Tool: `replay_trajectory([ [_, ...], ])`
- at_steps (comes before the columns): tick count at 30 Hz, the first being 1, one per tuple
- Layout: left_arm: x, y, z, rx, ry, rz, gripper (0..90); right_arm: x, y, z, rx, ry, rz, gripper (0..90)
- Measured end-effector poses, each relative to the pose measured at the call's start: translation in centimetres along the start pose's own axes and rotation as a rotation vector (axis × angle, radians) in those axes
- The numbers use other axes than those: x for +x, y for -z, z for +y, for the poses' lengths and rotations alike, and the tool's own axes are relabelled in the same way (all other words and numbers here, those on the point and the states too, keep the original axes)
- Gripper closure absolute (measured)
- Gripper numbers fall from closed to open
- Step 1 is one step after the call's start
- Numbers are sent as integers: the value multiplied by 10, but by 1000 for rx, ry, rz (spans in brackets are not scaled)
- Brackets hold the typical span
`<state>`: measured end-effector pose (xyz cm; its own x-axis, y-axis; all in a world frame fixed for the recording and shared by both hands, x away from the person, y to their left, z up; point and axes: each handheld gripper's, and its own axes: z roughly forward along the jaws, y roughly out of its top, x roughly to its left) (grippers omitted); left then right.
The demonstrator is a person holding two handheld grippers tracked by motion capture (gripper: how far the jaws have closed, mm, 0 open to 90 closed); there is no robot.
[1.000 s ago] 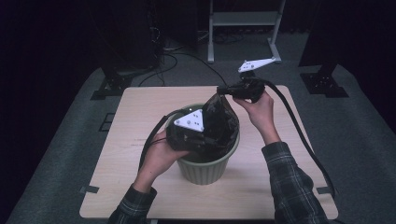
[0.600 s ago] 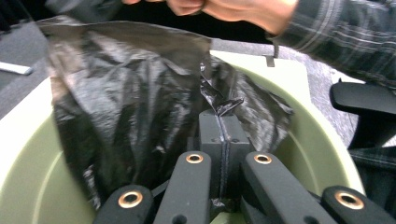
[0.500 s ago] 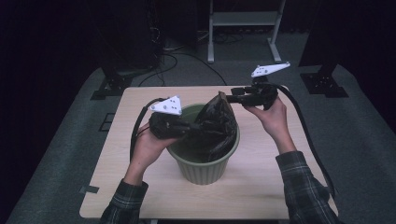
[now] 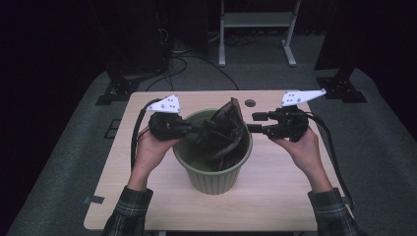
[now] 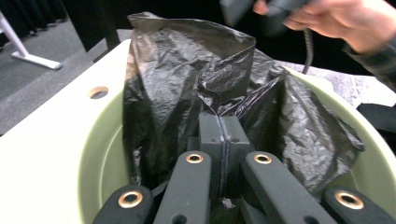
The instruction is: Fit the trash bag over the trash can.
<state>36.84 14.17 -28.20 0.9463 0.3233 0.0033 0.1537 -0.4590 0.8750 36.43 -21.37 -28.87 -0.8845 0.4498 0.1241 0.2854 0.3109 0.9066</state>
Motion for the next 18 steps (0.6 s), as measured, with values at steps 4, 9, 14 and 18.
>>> replay_trajectory([
  [4,3,0,-1,-8,8,0,900,15,-3,-8,33,0,20,476],
  [9,2,2,-1,-15,9,-2,900,15,-8,-14,38,-30,49,475],
  [14,1,4,-1,-24,9,-4,900,16,-21,-15,46,-55,87,512],
  [18,1,6,-2,-24,6,-7,900,17,-28,-13,51,-36,103,718],
])
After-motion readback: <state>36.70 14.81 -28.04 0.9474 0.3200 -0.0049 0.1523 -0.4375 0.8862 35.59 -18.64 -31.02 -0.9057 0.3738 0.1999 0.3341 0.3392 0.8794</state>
